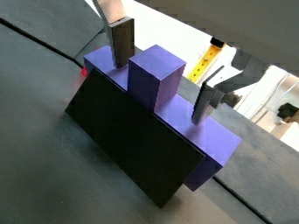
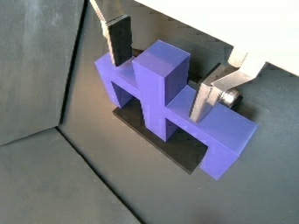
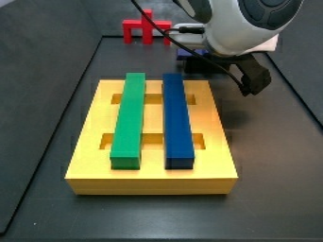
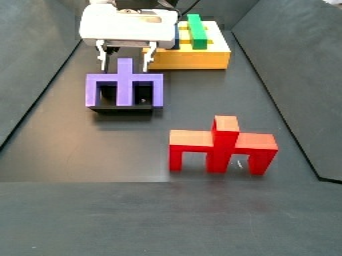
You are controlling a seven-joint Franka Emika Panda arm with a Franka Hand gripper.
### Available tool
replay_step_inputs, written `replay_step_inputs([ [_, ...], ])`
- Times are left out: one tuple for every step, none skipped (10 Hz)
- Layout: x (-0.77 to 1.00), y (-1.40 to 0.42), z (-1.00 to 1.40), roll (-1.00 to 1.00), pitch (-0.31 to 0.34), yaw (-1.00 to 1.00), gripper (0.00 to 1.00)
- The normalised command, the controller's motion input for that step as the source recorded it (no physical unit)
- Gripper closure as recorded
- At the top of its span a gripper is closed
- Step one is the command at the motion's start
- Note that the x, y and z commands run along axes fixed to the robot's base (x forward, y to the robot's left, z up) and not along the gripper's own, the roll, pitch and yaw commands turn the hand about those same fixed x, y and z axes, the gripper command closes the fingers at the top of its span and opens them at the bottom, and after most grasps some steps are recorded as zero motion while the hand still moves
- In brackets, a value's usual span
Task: Pick up the purple object. Move up. Place the purple object on the fixture. Regrasp the purple object. Move to above the board. Insert the purple object.
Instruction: Regrasp the purple object.
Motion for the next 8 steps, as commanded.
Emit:
replay_step_inputs([
  [0.0, 0.0, 0.0, 0.0, 0.0, 0.0, 1.0],
  [0.0, 0.0, 0.0, 0.0, 0.0, 0.0, 1.0],
  [0.0, 0.0, 0.0, 0.0, 0.0, 0.0, 1.0],
  [0.0, 0.0, 0.0, 0.0, 0.0, 0.0, 1.0],
  [0.0, 0.0, 0.0, 0.0, 0.0, 0.0, 1.0],
  [0.0, 0.0, 0.0, 0.0, 0.0, 0.0, 1.0],
  [0.0, 0.0, 0.0, 0.0, 0.0, 0.0, 1.0],
  [0.0, 0.0, 0.0, 0.0, 0.0, 0.0, 1.0],
])
